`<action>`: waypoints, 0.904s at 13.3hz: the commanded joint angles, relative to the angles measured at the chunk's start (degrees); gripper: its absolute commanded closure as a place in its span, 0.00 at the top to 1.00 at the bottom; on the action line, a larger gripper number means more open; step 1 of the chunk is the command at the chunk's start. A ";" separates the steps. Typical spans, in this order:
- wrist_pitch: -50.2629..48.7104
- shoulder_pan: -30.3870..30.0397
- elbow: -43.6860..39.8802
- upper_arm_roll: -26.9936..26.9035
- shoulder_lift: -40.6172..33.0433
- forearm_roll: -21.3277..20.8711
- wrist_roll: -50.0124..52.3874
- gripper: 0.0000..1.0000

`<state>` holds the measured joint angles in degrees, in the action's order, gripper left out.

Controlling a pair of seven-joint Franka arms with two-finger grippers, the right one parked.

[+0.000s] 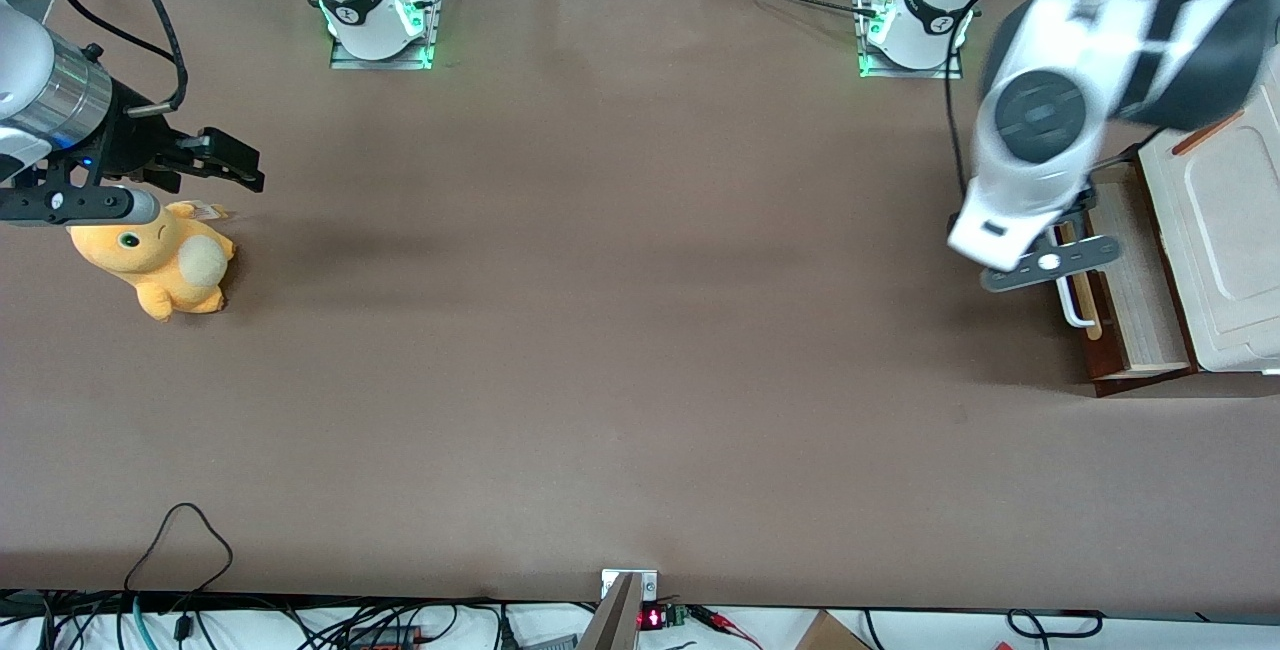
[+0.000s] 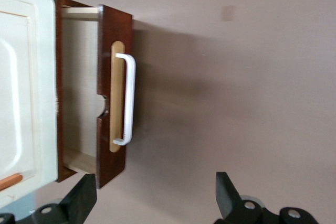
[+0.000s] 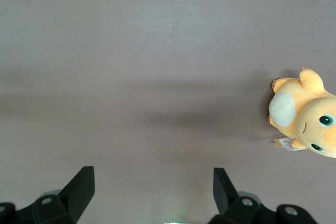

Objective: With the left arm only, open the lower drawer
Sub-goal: 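Open the left gripper and lift it away from the handle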

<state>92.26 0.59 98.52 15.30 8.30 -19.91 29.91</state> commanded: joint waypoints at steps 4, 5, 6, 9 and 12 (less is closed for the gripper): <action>0.81 -2.43 -3.25 -7.04 -5.56 17.26 -19.26 1.00; 0.99 -2.70 -3.25 -7.13 -6.35 17.36 -20.23 1.00; 1.25 -3.05 -3.07 -7.13 -7.15 17.45 -20.42 1.00; 2.13 -3.41 -2.98 -7.13 -7.86 17.53 -22.08 1.00; 2.57 -3.41 -3.42 -7.13 -7.86 17.53 -22.27 1.00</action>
<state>94.50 -2.33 95.21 8.05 1.10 -3.69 9.47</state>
